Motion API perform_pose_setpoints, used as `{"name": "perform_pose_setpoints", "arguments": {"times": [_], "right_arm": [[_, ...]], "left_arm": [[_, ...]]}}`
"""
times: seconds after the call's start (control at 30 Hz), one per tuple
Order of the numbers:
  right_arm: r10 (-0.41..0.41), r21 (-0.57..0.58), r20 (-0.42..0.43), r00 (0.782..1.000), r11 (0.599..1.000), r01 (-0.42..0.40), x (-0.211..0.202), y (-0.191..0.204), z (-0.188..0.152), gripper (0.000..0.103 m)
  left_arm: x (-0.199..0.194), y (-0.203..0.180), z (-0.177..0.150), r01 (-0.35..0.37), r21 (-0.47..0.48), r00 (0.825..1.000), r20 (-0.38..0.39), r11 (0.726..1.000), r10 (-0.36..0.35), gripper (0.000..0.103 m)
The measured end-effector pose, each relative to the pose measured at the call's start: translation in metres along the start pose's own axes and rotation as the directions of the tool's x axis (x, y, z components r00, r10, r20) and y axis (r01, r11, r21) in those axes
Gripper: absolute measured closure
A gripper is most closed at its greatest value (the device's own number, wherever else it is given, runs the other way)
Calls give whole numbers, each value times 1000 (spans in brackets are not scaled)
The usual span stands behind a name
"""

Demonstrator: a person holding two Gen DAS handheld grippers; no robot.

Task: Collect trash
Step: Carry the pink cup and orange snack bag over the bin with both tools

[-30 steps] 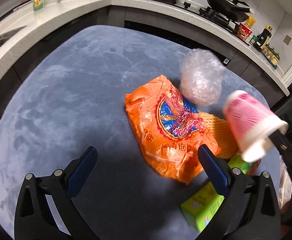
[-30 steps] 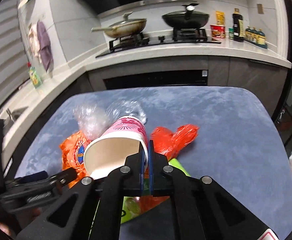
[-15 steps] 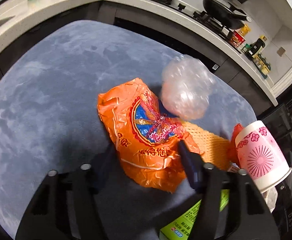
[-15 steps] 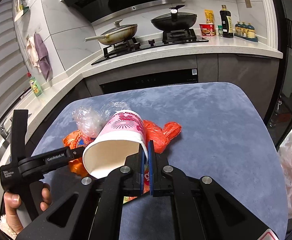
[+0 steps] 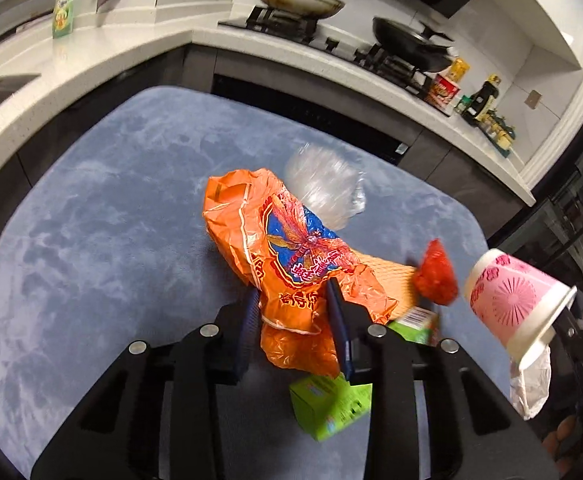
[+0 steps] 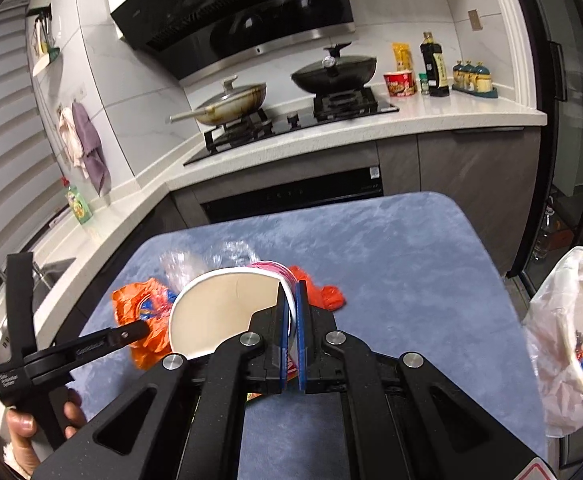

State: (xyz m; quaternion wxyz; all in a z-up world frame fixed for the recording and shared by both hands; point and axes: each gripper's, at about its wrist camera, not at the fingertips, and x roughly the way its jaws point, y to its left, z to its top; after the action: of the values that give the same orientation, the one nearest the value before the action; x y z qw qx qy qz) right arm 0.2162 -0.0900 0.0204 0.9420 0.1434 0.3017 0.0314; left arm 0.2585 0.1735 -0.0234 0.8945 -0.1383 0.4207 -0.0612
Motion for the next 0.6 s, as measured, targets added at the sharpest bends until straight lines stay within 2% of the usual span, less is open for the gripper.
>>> {"name": "perform_pose_setpoints", "arguments": {"times": [0.17,0.37,0.6], "right_arm": [[-18,12,49,999,1000,17,-26,-14,7,100],[-59,53,107,992,997,53,-63,-45,12,100],[-135,99,155,979,988,120,-103,-90,14,100]], "left_arm": [[-30,-22,-7,31,58,999,28,998,-32,71],[-52,-71,-20,92,151,994,37,984,-98,71],[-57,-154,-44,200,286,978,-7,937,-207,71]]}}
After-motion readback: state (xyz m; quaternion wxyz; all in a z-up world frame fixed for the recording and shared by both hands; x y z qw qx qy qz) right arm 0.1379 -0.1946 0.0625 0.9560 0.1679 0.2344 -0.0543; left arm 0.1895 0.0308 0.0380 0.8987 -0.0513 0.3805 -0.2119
